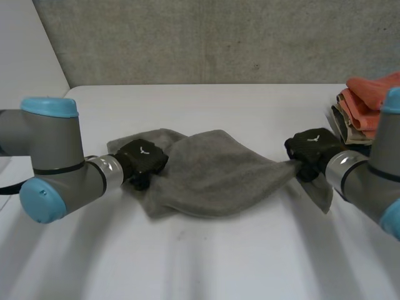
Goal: Fold the laundry.
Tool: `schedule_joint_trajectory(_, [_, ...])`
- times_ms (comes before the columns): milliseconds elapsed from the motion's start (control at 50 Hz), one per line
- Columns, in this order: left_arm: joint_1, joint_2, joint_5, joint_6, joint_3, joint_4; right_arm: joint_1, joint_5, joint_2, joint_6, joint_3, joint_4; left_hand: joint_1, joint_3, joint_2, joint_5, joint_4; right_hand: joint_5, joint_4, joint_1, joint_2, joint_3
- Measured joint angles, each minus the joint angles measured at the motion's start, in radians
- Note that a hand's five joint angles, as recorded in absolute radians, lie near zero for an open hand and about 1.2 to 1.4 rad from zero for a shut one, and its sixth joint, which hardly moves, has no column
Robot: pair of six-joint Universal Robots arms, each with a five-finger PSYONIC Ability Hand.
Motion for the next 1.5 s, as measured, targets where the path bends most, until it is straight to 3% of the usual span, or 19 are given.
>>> schedule_joint_trajectory(120, [-0.062, 0.17, -0.022, -0.148, -0.111, 0.004, -0.039, -0.015, -0.055, 0.002, -0.02, 0.005, 0.0, 0.0, 0.0, 0.0, 0.0, 0.0, 0.0, 0.0, 0.0, 0.0])
schedule_joint_trajectory(240, [-0.187, 0.365, -0.066, -0.323, -0.236, 0.065, -0.103, -0.107, -0.039, -0.003, -0.165, -0.061, 0.0, 0.0, 0.0, 0.0, 0.001, 0.0, 0.0, 0.0, 0.0, 0.0])
schedule_joint_trajectory(340, [-0.257, 0.366, -0.135, -0.371, -0.246, 0.157, -0.114, -0.165, 0.073, 0.003, -0.302, -0.148, 0.0, 0.003, 0.001, 0.0, 0.001, 0.0, 0.0, 0.0, 0.0, 0.0])
schedule_joint_trajectory(440, [-0.285, 0.25, -0.212, -0.367, -0.188, 0.23, -0.093, -0.179, 0.229, 0.027, -0.427, -0.246, 0.0, 0.003, 0.002, 0.0, 0.001, 0.0, 0.0, 0.0, 0.0, 0.0])
schedule_joint_trajectory(520, [-0.288, 0.116, -0.264, -0.355, -0.098, 0.256, -0.063, -0.137, 0.364, 0.057, -0.514, -0.334, 0.0, 0.003, 0.002, 0.0, 0.001, -0.001, -0.001, -0.004, -0.005, -0.001])
schedule_joint_trajectory(600, [-0.276, 0.015, -0.294, -0.359, -0.008, 0.249, -0.037, -0.035, 0.478, 0.083, -0.595, -0.415, -0.033, -0.04, -0.052, -0.026, -0.046, -0.479, -0.502, -0.472, -0.515, -0.503])
schedule_joint_trajectory(620, [-0.273, -0.005, -0.296, -0.365, 0.012, 0.244, -0.03, -0.001, 0.505, 0.09, -0.62, -0.431, -0.183, -0.176, -0.184, -0.148, -0.184, -0.705, -0.694, -0.69, -0.734, -0.698])
schedule_joint_trajectory(640, [-0.27, -0.023, -0.296, -0.373, 0.033, 0.239, -0.024, 0.025, 0.525, 0.096, -0.64, -0.441, -0.468, -0.443, -0.455, -0.401, -0.439, -0.851, -0.871, -0.832, -0.879, -0.869])
schedule_joint_trajectory(660, [-0.269, -0.027, -0.295, -0.376, 0.038, 0.237, -0.021, 0.039, 0.535, 0.099, -0.65, -0.444, -0.519, -0.488, -0.501, -0.445, -0.484, -0.886, -0.901, -0.864, -0.913, -0.899])
schedule_joint_trajectory(700, [-0.265, -0.037, -0.277, -0.4, 0.06, 0.227, -0.011, 0.089, 0.557, 0.117, -0.689, -0.429, -0.788, -0.767, -0.78, -0.74, -0.78, -0.938, -0.977, -0.903, -0.972, -0.977])
schedule_joint_trajectory(800, [-0.249, 0.012, -0.255, -0.433, 0.043, 0.219, 0.001, 0.154, 0.508, 0.16, -0.714, -0.299, -0.853, -0.876, -0.888, -0.86, -0.891, -0.938, -0.982, -0.903, -0.973, -0.983])
schedule_joint_trajectory(1000, [-0.149, 0.274, -0.318, -0.441, -0.168, 0.213, 0.014, 0.173, 0.194, 0.14, -0.493, 0.076, -0.903, -0.92, -0.939, -0.904, -0.937, -0.938, -0.982, -0.903, -0.973, -0.983])
schedule_joint_trajectory(1140, [-0.062, 0.405, -0.321, -0.445, -0.361, 0.156, 0.053, 0.101, -0.02, 0.085, -0.144, 0.213, -0.898, -0.917, -0.923, -0.886, -0.926, -0.774, -0.823, -0.742, -0.808, -0.809])
schedule_joint_trajectory(1320, [0.017, 0.417, -0.243, -0.482, -0.52, 0.035, 0.151, 0.033, -0.063, 0.116, 0.197, -0.001, -0.831, -0.856, -0.862, -0.819, -0.859, -0.7, -0.747, -0.678, -0.742, -0.749])
schedule_joint_trajectory(1500, [0.006, 0.325, -0.167, -0.5, -0.513, 0.043, 0.221, 0.049, 0.023, 0.132, 0.287, -0.304, -0.783, -0.807, -0.815, -0.77, -0.812, -0.671, -0.718, -0.656, -0.714, -0.718])
